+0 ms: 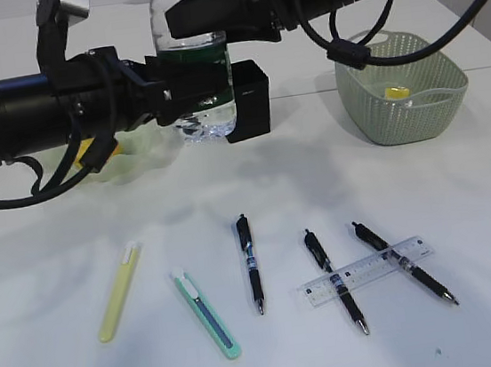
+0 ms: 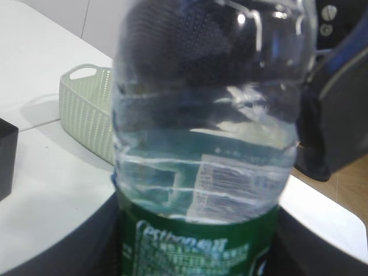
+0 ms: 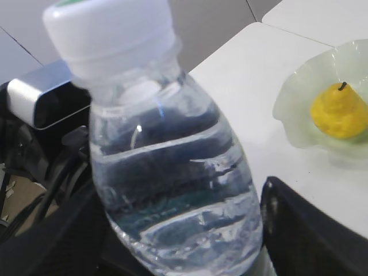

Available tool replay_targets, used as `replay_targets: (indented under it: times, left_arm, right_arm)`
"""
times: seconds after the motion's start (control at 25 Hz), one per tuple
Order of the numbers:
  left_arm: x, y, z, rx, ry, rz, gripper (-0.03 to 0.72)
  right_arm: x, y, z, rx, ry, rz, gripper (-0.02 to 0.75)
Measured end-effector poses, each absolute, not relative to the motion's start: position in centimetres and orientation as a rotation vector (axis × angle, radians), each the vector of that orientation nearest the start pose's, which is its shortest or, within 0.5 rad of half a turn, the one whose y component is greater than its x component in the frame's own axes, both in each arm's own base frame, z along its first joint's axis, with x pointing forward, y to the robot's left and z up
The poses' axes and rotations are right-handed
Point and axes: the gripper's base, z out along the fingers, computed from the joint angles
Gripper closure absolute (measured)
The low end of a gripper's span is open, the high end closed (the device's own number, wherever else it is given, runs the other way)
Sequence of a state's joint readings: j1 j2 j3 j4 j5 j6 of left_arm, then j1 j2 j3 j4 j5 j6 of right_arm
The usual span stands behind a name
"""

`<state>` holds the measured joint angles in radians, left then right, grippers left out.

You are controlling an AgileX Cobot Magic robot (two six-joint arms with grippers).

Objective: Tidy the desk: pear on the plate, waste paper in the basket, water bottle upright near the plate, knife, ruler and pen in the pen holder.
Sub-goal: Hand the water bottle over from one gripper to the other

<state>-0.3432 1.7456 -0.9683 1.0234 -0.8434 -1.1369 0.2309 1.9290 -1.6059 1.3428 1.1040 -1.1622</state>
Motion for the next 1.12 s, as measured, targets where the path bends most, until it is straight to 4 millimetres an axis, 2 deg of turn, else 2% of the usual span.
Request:
replay_targets:
  times: [0.32, 0.48, 0.6, 0.96, 1.12]
  left_arm:
    - [32.4, -17.6, 24.1, 0.553, 1.727, -1.066, 0.308]
    - [32.5, -17.5, 24.0, 0.546, 1.735, -1.055, 0.308]
    - [32.5, -17.4, 24.0, 0.542, 1.738, -1.050, 0.308]
    - [32.6, -17.3, 23.9, 0.537, 1.743, -1.044, 0.308]
    - [33.1, -16.3, 24.0, 0.508, 1.760, -0.999, 0.308]
  right_arm:
    - [39.2, 17.3, 31.1, -0.839, 1.901, 1.263, 0.134]
    - [39.2, 17.3, 31.1, -0.827, 1.902, 1.272, 0.074]
    - [39.2, 17.4, 31.2, -0.821, 1.904, 1.278, 0.057]
    - [39.2, 17.3, 31.1, -0.811, 1.909, 1.271, 0.055]
    - [39.3, 17.3, 31.1, -0.815, 1.913, 1.264, 0.057]
